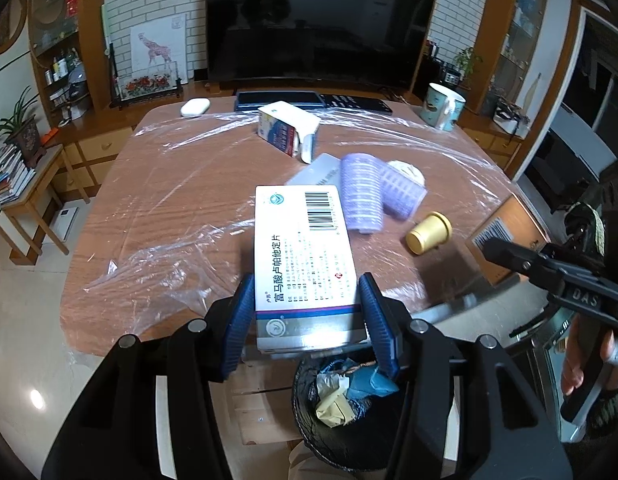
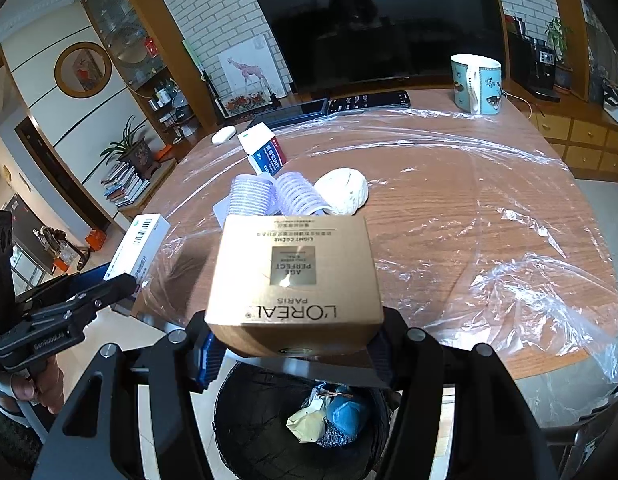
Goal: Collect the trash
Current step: 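Carry both boxes off the table toward the black trash bin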
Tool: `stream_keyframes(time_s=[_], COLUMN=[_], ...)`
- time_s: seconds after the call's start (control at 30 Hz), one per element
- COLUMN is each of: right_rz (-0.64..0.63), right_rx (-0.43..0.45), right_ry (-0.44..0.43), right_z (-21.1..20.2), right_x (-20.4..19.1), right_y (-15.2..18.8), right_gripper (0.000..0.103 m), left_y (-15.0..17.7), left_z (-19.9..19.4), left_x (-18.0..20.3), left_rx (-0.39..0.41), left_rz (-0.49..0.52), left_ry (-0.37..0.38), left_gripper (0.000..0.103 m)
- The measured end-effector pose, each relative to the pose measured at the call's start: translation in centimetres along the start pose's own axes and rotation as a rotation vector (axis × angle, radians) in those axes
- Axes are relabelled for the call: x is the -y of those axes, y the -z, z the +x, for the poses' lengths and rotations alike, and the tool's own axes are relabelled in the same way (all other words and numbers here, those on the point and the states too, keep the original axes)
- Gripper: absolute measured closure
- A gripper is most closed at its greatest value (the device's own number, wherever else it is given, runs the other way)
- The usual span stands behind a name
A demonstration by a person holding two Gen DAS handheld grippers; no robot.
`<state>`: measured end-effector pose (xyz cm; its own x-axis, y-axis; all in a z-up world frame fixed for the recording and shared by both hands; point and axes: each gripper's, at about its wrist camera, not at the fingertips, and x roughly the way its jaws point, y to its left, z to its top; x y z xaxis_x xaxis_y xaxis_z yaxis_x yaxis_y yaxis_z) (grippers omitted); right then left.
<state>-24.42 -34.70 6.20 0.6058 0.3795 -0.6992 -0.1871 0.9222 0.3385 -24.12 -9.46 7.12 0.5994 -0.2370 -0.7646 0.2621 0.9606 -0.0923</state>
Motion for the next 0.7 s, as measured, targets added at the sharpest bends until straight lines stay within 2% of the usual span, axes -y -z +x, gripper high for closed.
stream_keyframes(time_s=[0.7], right_rz=[-0.014], right_rx=[-0.029], right_ry=[0.014], right_z=[-1.1], right_x=[-0.3], right_y=[2.4], right_gripper=[0.045], left_y=[3.4], left_z=[-2.0], left_x=[3.0], left_rx=[-0.023], left_rz=[0.097], left_ry=[0.074], left_gripper=[0.05])
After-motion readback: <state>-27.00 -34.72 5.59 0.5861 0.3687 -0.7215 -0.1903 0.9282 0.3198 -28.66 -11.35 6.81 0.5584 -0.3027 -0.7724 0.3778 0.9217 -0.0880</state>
